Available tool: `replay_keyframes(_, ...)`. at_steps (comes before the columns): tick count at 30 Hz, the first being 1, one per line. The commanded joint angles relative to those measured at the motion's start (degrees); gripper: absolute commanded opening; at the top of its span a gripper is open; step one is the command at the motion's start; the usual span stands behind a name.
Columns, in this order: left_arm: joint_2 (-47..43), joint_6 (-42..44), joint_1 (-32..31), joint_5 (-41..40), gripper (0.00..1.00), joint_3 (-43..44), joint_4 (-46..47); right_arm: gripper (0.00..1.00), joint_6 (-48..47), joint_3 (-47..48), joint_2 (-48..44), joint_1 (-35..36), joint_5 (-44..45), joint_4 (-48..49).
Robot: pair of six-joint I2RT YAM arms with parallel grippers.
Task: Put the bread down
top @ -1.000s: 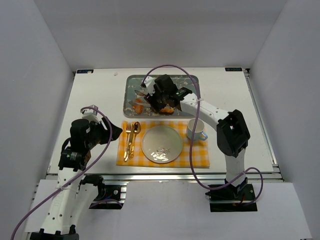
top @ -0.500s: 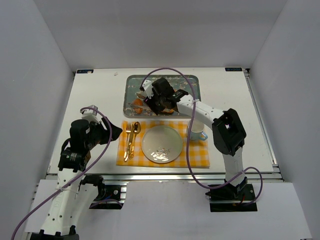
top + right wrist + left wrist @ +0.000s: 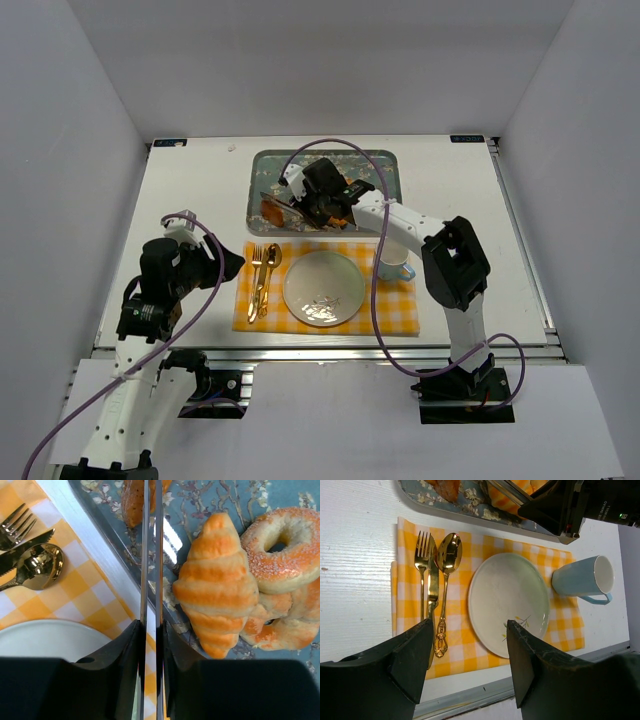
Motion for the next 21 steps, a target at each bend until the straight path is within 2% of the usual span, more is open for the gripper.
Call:
replay_keyframes(1, 0.26, 0.64, 0.24, -0.48, 0.7, 0.92, 0.1, 0.23, -0.27, 1.16, -0.97, 0.4, -2.77, 0.17)
replay_keyframes(9, 0.7, 0.99, 0.24, -0.48, 0.7, 1.45, 0.02, 0.13, 0.7, -0.42, -5.37, -0.92, -6.12, 1.76)
replay_keyframes(21, -0.35, 0.81, 0.24, -0.83, 0.7, 1.72, -0.86, 0.15, 1.23, -1.04, -7.39, -1.53, -5.95, 2.37)
